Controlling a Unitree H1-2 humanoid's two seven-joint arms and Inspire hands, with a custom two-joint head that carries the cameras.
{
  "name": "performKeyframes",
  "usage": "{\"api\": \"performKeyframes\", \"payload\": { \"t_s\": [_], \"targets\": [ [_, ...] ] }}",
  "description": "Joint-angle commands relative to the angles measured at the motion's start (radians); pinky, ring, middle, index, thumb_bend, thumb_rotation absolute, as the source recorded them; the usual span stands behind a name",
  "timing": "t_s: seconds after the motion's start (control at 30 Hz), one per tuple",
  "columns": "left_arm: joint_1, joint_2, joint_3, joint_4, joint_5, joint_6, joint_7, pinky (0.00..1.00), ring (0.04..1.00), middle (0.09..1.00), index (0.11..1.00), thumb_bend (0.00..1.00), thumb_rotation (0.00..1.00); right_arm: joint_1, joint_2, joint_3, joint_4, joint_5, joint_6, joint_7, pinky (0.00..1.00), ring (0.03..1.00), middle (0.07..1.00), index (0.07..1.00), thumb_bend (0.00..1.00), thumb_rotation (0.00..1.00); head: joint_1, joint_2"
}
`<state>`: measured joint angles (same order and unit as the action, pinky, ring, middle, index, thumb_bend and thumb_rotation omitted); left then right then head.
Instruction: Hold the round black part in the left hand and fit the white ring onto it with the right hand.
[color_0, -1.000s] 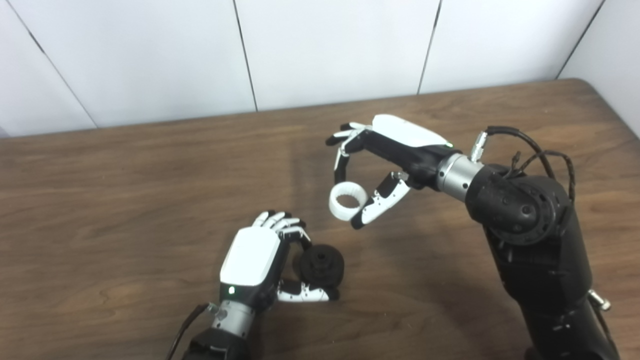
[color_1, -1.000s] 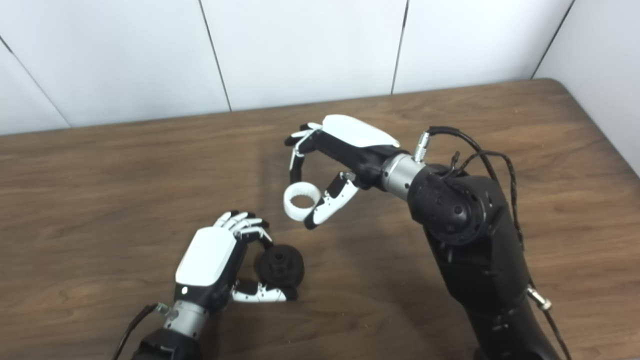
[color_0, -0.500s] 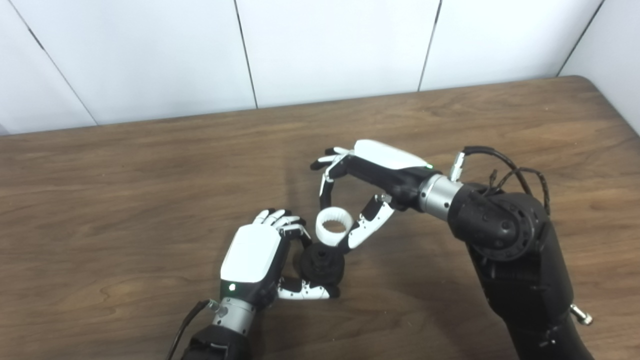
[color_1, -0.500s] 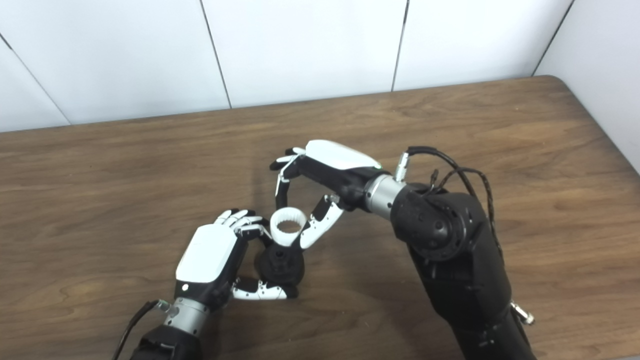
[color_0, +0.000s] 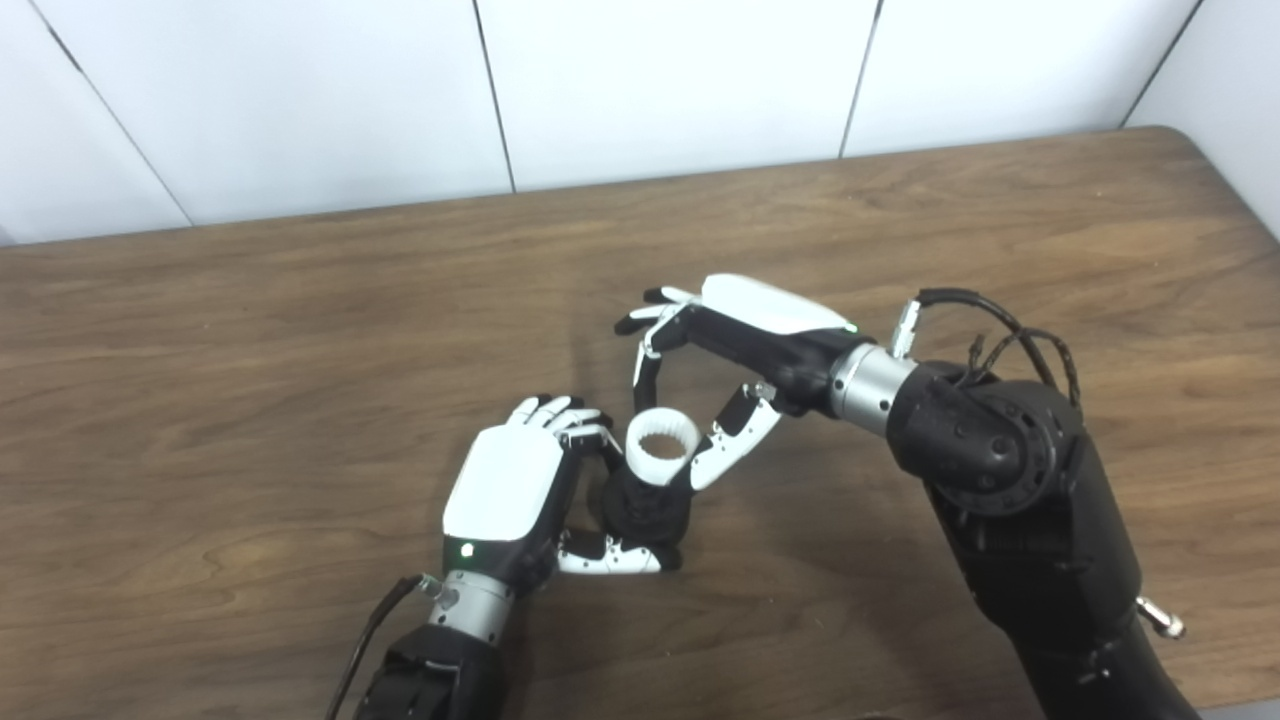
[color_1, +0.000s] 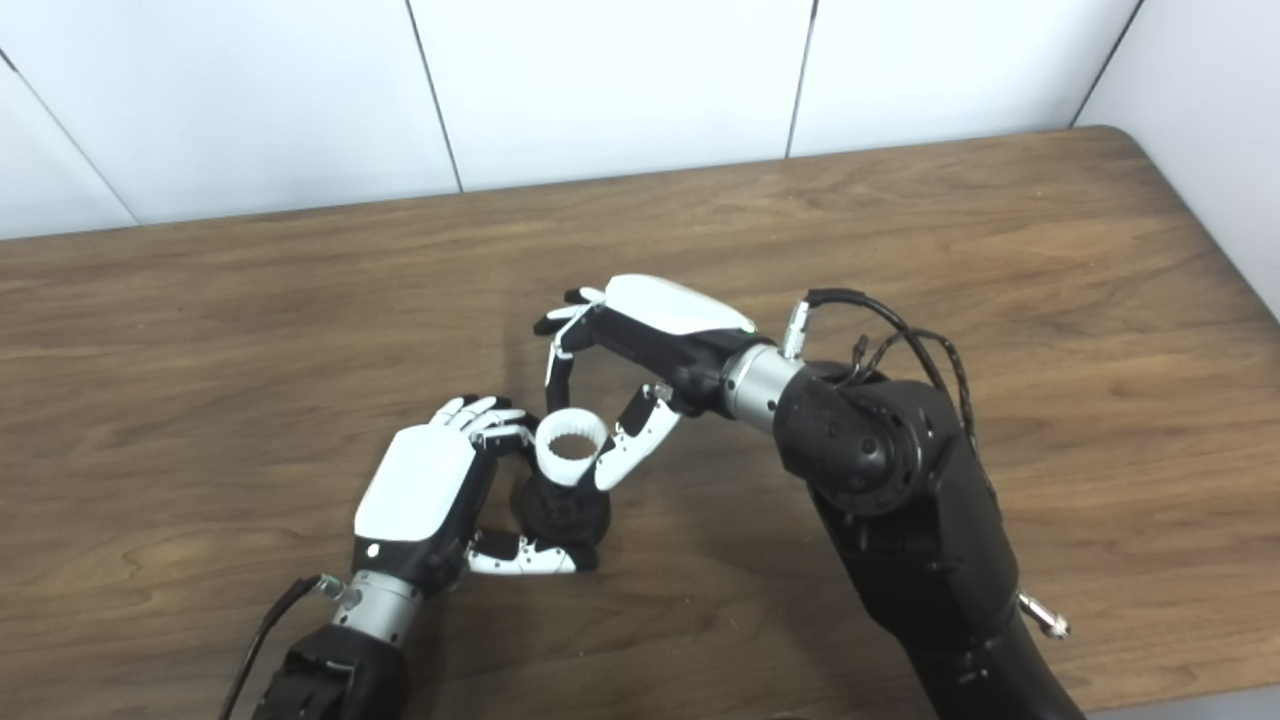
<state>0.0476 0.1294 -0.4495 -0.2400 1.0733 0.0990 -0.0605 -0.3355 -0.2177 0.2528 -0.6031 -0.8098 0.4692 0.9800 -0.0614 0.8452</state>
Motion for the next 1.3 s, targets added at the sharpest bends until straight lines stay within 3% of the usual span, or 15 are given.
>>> {"api": "performKeyframes", "payload": {
  "t_s": [0.0, 1.27],
  "targets": [
    [-0.010, -0.004, -0.006, -0.013, 0.018, -0.004, -0.001, 0.91, 0.868, 0.773, 0.485, 0.52, 0.05, -0.015, 0.000, -0.003, -0.005, 0.012, -0.002, -0.030, 0.97, 1.000, 0.899, 0.484, 0.52, 0.13, -0.001, 0.000],
    [-0.011, -0.011, -0.007, -0.015, 0.021, 0.004, -0.007, 0.92, 0.869, 0.773, 0.486, 0.52, 0.05, 0.000, -0.027, 0.075, 0.061, 0.047, -0.010, -0.139, 1.00, 1.000, 0.893, 0.483, 0.52, 0.13, 0.000, 0.002]
  ]
}}
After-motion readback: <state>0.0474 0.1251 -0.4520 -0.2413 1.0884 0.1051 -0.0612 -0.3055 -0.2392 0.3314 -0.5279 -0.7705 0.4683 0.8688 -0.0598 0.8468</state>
